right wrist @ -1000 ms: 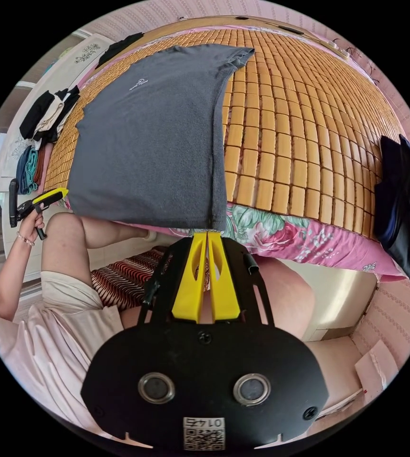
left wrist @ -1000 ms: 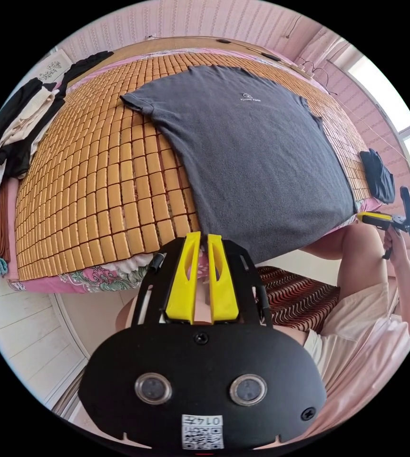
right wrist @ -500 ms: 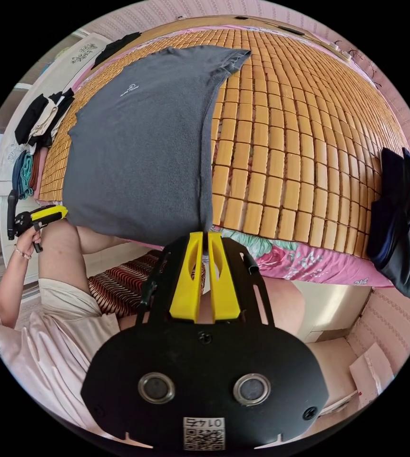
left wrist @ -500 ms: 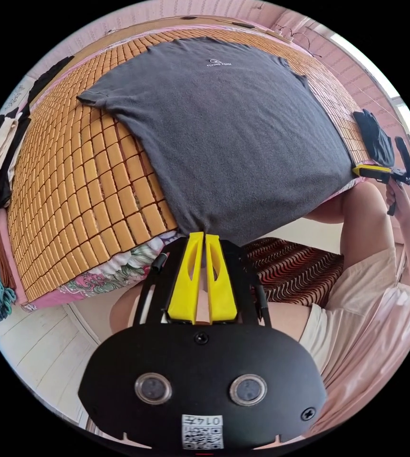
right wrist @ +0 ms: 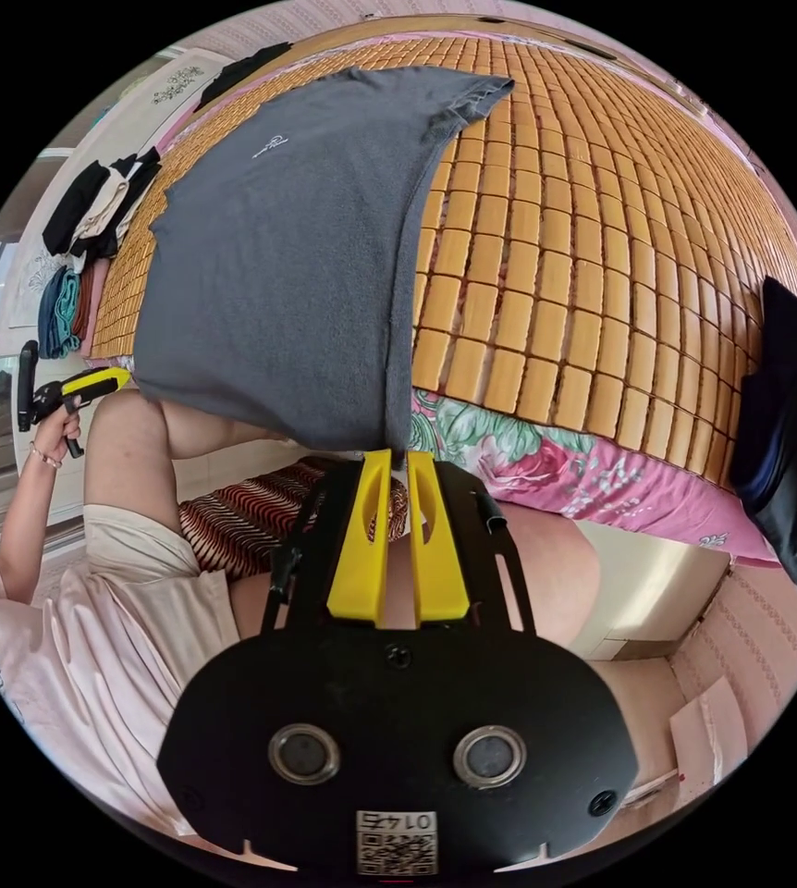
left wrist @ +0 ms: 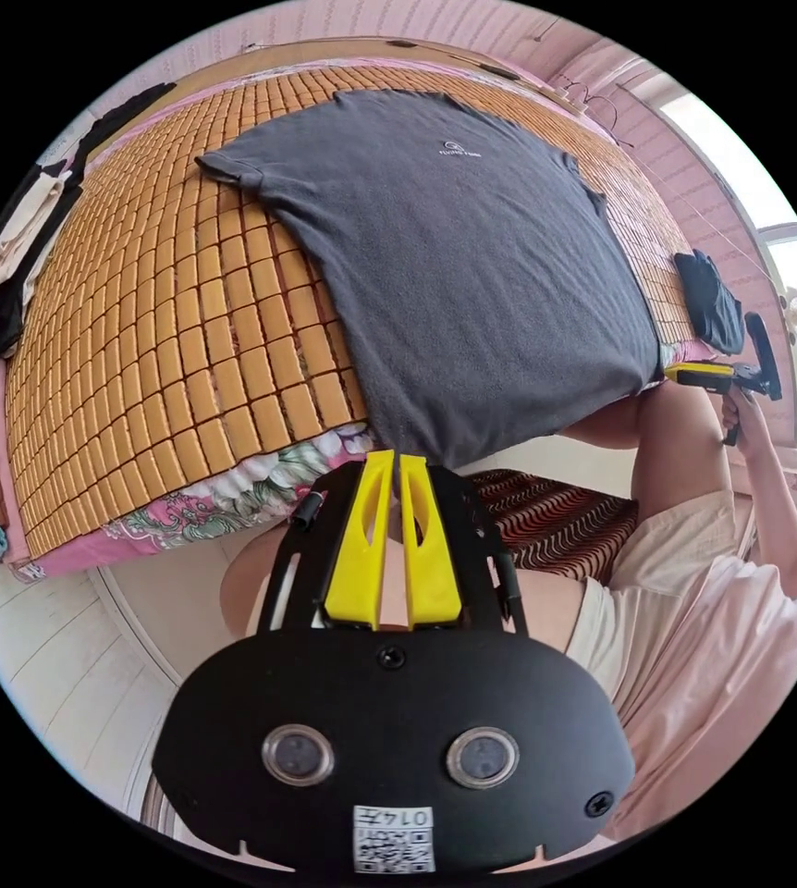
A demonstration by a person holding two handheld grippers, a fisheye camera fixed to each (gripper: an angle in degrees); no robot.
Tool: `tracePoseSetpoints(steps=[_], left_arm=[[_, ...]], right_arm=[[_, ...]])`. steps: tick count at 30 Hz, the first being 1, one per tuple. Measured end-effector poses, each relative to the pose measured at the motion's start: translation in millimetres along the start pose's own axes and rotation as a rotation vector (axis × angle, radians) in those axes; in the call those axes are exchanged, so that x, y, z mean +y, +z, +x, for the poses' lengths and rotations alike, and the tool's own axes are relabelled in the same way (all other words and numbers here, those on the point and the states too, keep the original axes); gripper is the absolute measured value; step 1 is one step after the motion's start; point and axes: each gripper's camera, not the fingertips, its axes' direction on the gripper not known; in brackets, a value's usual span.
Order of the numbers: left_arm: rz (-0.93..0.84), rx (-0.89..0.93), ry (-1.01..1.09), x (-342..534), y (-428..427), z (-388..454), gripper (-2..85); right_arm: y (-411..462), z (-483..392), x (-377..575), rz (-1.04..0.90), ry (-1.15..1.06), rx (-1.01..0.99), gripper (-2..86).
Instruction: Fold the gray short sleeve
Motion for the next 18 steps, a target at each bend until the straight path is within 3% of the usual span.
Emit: tracePoseSetpoints(steps=[6, 11, 15, 18], left_arm=[[0.139, 0.003, -0.007, 20.5, -30.2, -24.1, 4.1], [0.362, 0.021, -0.113, 30.9, -53.4, -61.7, 4.2], [0.535, 0.030, -0.196, 22.9, -56.5, -94.0, 4.4], [0.613, 0.088, -0.249, 1.6, -48.8, -124.5, 4.5]], right_arm=[[-7.2, -17.0, 2.9, 0.028, -0.016, 0.066, 5.6], [-23.3, -55.8, -10.5, 0.122, -0.100, 0.180, 4.5], [-36.0, -113.3, -53.3, 0.277, -0.197, 0.359, 3.6], [-39.0, -166.2, -104.7, 0.344, -0.340, 0.320, 5.9]])
